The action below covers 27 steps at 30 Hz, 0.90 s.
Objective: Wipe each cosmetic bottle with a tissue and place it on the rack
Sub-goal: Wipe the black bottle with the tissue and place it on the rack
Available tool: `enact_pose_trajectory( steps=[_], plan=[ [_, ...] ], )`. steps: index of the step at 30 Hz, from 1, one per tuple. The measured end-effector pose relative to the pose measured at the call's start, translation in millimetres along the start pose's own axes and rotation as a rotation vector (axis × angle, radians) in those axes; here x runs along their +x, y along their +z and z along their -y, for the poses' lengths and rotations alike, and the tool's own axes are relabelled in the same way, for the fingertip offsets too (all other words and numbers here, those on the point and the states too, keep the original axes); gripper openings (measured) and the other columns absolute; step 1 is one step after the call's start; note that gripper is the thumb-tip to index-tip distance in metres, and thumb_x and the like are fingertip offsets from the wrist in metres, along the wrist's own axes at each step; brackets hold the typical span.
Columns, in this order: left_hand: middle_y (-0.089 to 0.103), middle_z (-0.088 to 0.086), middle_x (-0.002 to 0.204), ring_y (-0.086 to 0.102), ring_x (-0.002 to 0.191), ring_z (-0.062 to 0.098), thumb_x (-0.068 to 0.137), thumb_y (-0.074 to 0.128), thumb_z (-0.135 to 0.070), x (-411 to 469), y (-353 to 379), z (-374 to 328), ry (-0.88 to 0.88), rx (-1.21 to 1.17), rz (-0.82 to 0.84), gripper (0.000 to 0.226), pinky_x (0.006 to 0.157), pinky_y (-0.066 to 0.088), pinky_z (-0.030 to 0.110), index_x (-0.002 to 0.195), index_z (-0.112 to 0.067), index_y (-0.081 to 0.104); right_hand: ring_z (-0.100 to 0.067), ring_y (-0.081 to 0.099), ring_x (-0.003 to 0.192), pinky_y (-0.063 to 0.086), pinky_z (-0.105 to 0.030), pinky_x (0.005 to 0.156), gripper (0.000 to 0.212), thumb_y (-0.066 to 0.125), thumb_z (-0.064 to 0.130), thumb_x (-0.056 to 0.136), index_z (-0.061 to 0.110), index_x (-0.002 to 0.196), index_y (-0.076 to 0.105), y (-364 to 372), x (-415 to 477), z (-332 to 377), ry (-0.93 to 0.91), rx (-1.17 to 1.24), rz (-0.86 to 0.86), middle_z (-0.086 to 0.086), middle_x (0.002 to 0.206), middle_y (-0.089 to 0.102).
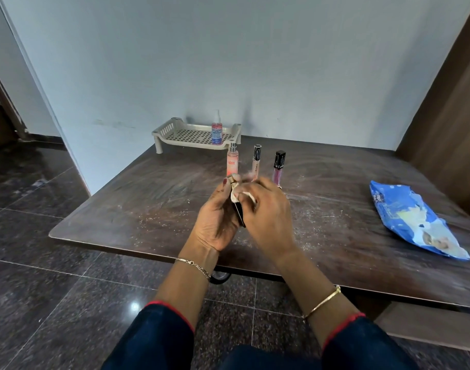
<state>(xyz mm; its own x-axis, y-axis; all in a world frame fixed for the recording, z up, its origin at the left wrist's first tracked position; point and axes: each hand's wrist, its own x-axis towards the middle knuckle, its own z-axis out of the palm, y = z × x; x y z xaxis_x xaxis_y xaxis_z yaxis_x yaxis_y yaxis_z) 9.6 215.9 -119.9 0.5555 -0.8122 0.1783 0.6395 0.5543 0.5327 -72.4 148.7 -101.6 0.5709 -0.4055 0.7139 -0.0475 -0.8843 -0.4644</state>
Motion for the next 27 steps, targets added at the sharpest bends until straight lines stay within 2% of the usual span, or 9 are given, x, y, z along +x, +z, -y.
enact_pose_trajectory(
  steps=[6, 10, 13, 15, 17, 19, 22, 25, 27],
  plan=[
    [0.057, 0.012, 0.124, 0.068, 0.096, 0.023, 0.096, 0.041, -0.021, 5.3, -2.3, -3.1, 0.057, -0.022, -0.014, 0.021, 0.065, 0.059, 0.035, 0.101, -0.014, 0.061, -0.015, 0.058, 0.075, 0.052, -0.033, 0.065, 0.012, 0.064, 0.006, 0.084, 0.011, 0.093, 0.071, 0.1, -17.4, -11.1, -0.059, -0.045, 0.017, 0.0, 0.092, 0.061],
    [0.063, 0.012, 0.119, 0.067, 0.099, 0.025, 0.101, 0.038, -0.023, 7.6, -4.2, -5.4, 0.069, -0.024, -0.07, 0.026, 0.067, 0.059, 0.039, 0.099, -0.015, 0.062, -0.012, 0.057, 0.073, 0.053, -0.033, 0.062, 0.011, 0.064, 0.005, 0.085, 0.01, 0.092, 0.07, -4.6, -34.5, -16.0, -0.06, -0.074, 0.059, 0.001, 0.092, 0.06],
    [0.06, 0.012, 0.121, 0.069, 0.095, 0.022, 0.095, 0.044, -0.028, 9.4, -0.6, -4.0, 0.038, 0.035, -0.07, 0.026, 0.07, 0.059, 0.034, 0.107, -0.012, 0.061, -0.017, 0.058, 0.073, 0.053, -0.034, 0.061, 0.01, 0.064, 0.007, 0.085, 0.011, 0.091, 0.071, -5.9, -23.5, -10.7, -0.083, -0.08, 0.021, -0.001, 0.091, 0.061],
    [0.062, 0.01, 0.116, 0.069, 0.086, 0.016, 0.092, 0.049, -0.029, 9.0, 5.2, -0.8, 0.008, 0.079, -0.068, 0.034, 0.074, 0.059, 0.031, 0.117, -0.009, 0.058, -0.02, 0.062, 0.079, 0.054, -0.035, 0.066, 0.011, 0.064, 0.008, 0.085, 0.011, 0.093, 0.071, -5.8, -9.5, -6.2, -0.073, -0.092, -0.009, -0.003, 0.098, 0.064],
    [0.067, 0.008, 0.107, 0.067, 0.089, 0.015, 0.089, 0.054, -0.03, 7.8, 9.3, 1.7, -0.007, 0.101, -0.064, 0.041, 0.081, 0.057, 0.03, 0.123, -0.007, 0.056, -0.019, 0.062, 0.08, 0.055, -0.034, 0.07, 0.013, 0.067, 0.008, 0.083, 0.01, 0.095, 0.071, -4.8, 2.6, -1.2, -0.055, -0.117, -0.024, -0.004, 0.099, 0.065],
    [0.068, 0.01, 0.104, 0.068, 0.089, 0.017, 0.091, 0.053, -0.024, 6.9, 12.8, 2.3, 0.014, 0.083, -0.052, 0.029, 0.077, 0.059, 0.03, 0.115, -0.009, 0.059, -0.013, 0.059, 0.079, 0.052, -0.029, 0.073, 0.013, 0.069, 0.008, 0.081, 0.012, 0.094, 0.071, -2.7, 7.8, 1.7, 0.01, -0.057, -0.033, -0.001, 0.096, 0.065],
    [0.064, 0.017, 0.117, 0.068, 0.097, 0.026, 0.094, 0.048, -0.01, 7.6, 13.7, 6.3, 0.066, 0.057, -0.083, 0.014, 0.075, 0.058, 0.035, 0.1, -0.012, 0.06, -0.004, 0.057, 0.079, 0.048, -0.02, 0.077, 0.014, 0.07, 0.01, 0.081, 0.02, 0.09, 0.073, -3.6, -0.4, 2.7, 0.192, 0.184, -0.054, 0.006, 0.09, 0.065],
    [0.063, 0.016, 0.12, 0.068, 0.097, 0.029, 0.098, 0.041, -0.01, 9.9, 7.4, 11.6, 0.1, 0.021, -0.121, 0.018, 0.081, 0.058, 0.038, 0.105, -0.009, 0.058, 0.0, 0.06, 0.082, 0.05, -0.015, 0.075, 0.016, 0.069, 0.008, 0.082, 0.021, 0.089, 0.072, -6.7, -21.9, 3.9, 0.206, 0.264, -0.032, 0.008, 0.09, 0.066],
    [0.063, 0.014, 0.123, 0.068, 0.101, 0.028, 0.1, 0.039, -0.014, 11.5, 3.9, 12.1, 0.099, -0.018, -0.134, 0.02, 0.085, 0.056, 0.036, 0.111, -0.009, 0.055, -0.002, 0.06, 0.081, 0.052, -0.021, 0.07, 0.018, 0.067, 0.007, 0.083, 0.023, 0.09, 0.071, -9.7, -35.3, 4.7, 0.181, 0.26, -0.002, 0.011, 0.088, 0.064]
  ],
)
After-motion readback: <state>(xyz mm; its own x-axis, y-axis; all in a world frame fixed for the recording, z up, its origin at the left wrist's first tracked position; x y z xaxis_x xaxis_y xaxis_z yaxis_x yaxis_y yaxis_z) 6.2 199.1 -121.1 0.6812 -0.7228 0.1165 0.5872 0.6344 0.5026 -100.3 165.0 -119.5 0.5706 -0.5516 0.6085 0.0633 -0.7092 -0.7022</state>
